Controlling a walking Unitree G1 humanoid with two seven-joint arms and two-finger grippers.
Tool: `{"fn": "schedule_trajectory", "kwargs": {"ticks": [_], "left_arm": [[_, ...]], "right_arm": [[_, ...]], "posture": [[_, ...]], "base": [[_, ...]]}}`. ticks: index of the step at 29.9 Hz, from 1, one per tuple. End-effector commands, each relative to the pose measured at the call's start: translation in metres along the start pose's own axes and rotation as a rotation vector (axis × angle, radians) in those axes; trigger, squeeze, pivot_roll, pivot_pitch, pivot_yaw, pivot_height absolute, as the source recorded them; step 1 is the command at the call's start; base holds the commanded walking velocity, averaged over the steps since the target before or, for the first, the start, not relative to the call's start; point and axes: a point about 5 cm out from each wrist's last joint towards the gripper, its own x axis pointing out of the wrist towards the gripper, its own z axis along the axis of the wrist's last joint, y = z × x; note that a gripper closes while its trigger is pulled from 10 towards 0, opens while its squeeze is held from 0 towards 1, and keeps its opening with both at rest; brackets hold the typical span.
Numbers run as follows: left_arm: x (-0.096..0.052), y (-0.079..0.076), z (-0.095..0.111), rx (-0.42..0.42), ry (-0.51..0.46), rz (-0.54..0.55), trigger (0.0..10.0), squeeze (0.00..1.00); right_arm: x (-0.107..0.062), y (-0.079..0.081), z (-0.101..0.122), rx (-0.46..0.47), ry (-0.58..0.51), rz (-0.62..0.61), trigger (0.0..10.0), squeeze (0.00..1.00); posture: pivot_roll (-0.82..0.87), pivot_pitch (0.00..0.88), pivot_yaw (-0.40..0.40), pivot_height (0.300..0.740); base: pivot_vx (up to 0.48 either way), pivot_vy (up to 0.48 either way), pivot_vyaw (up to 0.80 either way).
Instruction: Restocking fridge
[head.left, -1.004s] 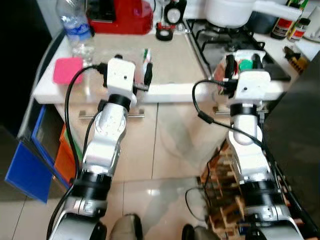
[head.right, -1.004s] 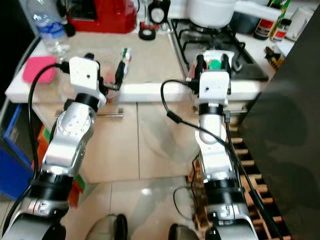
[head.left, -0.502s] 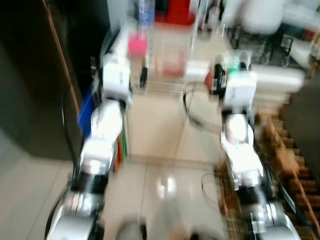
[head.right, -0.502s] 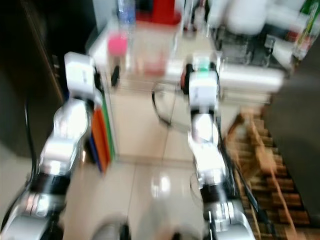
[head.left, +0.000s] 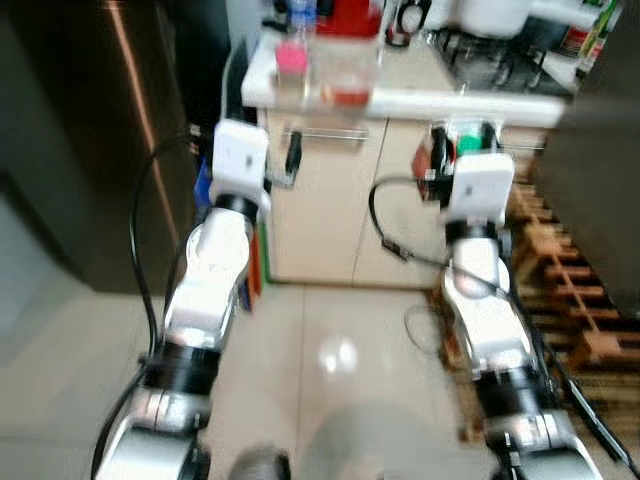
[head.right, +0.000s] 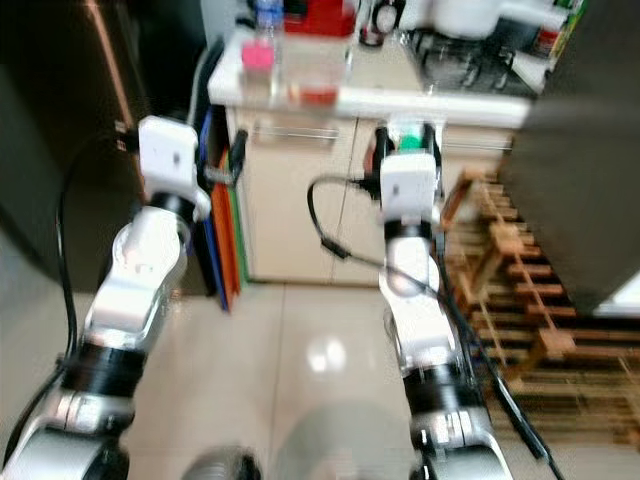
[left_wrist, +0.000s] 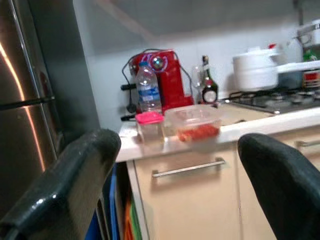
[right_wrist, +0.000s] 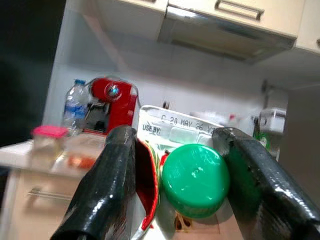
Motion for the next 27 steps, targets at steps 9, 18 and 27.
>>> {"fn": "schedule_trajectory", "kwargs": {"ticks": [9, 18, 27], "left_arm": [[0.002, -0.011, 0.002, -0.014, -0.007, -0.031, 10.0, 0.00], [0.000, -0.016, 0.003, -0.032, -0.016, -0.029, 10.0, 0.00], [0.001, -0.018, 0.003, -0.043, -0.007, 0.006, 10.0, 0.00]], "right_arm": [[0.002, -0.007, 0.000, -0.016, -0.002, -0.013, 0.0, 0.00], [0.003, -0.008, -0.002, -0.024, 0.005, -0.004, 0.0, 0.00], [0.002, -0.006, -0.003, -0.023, 0.013, 0.004, 0.0, 0.00]], "posture": [[0.01, 0.000, -0.012, 0.740], [0.00, 0.000, -0.016, 0.740], [0.00, 0.000, -0.011, 0.740]], "base": [[0.000, -0.453, 0.00], [0.000, -0.448, 0.00], [0.000, -0.450, 0.00]]}}
